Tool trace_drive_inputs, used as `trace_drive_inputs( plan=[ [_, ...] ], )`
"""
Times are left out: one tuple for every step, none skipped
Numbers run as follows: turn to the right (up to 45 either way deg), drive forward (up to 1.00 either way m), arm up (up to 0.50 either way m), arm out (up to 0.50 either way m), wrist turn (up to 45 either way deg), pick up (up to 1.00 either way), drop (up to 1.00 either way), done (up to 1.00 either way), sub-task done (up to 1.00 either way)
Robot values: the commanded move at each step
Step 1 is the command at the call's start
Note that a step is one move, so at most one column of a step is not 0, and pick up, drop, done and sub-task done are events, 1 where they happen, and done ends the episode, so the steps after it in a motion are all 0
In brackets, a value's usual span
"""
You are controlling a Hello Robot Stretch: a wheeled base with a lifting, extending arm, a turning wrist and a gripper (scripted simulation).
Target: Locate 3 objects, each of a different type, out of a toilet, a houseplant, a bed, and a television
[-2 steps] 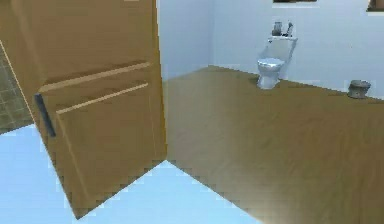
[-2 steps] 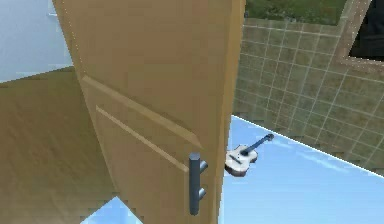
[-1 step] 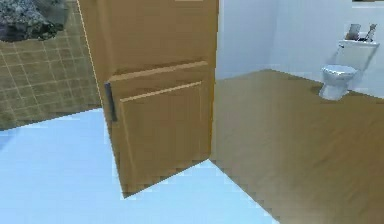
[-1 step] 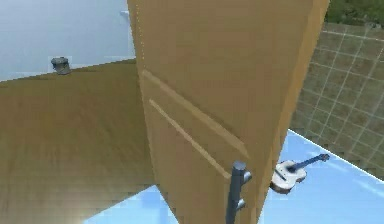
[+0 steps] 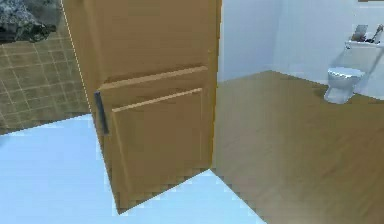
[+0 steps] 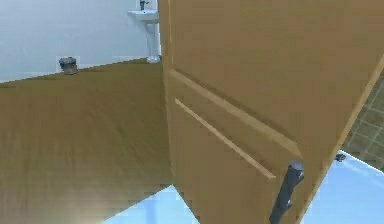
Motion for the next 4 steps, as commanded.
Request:
trace_drive_inputs(
  plan=[
    [45.0,0.00,0.00,0.00,0.0,0.00,0.00,0.00,0.00],
    [6.0,0.00,0.00,0.00,0.0,0.00,0.00,0.00,0.00],
    [3.0,0.00,0.00,0.00,0.0,0.00,0.00,0.00,0.00],
    [0.0,0.40,0.00,0.00,0.0,0.00,0.00,0.00,0.00]
  ],
)
